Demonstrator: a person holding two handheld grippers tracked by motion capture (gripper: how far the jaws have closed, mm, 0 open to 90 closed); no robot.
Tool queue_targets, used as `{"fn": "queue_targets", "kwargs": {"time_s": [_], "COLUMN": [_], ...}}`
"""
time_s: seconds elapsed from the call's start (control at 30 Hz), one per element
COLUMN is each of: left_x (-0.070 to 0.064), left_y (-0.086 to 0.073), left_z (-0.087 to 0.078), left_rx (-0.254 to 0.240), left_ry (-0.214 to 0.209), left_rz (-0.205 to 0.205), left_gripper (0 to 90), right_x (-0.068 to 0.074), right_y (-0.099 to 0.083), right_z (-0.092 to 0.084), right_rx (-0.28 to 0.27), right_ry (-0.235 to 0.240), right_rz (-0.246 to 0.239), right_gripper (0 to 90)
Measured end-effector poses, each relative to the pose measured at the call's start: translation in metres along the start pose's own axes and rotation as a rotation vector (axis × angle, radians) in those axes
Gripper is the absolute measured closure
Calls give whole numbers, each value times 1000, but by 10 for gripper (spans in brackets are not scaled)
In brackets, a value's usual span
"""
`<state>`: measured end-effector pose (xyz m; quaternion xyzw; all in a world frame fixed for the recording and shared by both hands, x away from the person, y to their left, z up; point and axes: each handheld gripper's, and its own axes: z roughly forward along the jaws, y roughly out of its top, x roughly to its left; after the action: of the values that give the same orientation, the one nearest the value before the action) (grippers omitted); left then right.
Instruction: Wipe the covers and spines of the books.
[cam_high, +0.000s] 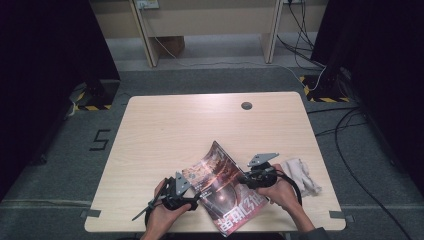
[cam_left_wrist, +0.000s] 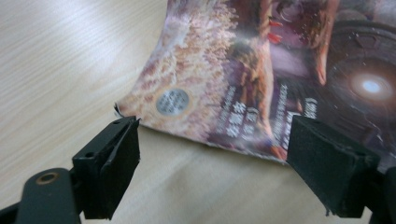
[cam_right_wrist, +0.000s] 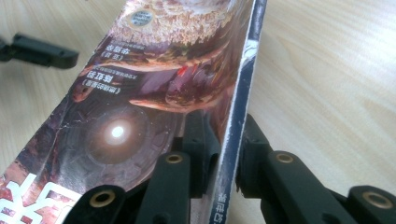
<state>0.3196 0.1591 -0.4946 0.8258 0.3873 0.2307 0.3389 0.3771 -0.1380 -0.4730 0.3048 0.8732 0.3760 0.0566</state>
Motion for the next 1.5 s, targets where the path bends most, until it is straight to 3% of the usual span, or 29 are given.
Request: {"fn": "queue_targets", "kwargs": {"time_s": [0.2,0.73,1.07,1.33,1.43,1.5], "left_x": [10,23,25,25,26,26], "left_y": [10,31,31,28,27,26], "left_z": [11,25,28,30,31,31], "left_rx": [-12,-81,-99,-125,-144,-147], "left_ry": [-17,-93,-134,-198,-237,-233], "left_rz": [-30,8,24,46,42,49], "left_gripper": [153,150,150,154,223,242], "right_x": [1,6,12,17,17,16], "right_y": [2,6,8,9,9,9], "right_z": [-7,-15,-17,-16,-15,-15], "right_rx": [-6,-32,-51,-48,-46,-47], "right_ry": [11,102,151,187,187,184], "right_rz": [-52,-164,-200,-228,-232,-233], "right_gripper": [788,805,814,817,815,815]}}
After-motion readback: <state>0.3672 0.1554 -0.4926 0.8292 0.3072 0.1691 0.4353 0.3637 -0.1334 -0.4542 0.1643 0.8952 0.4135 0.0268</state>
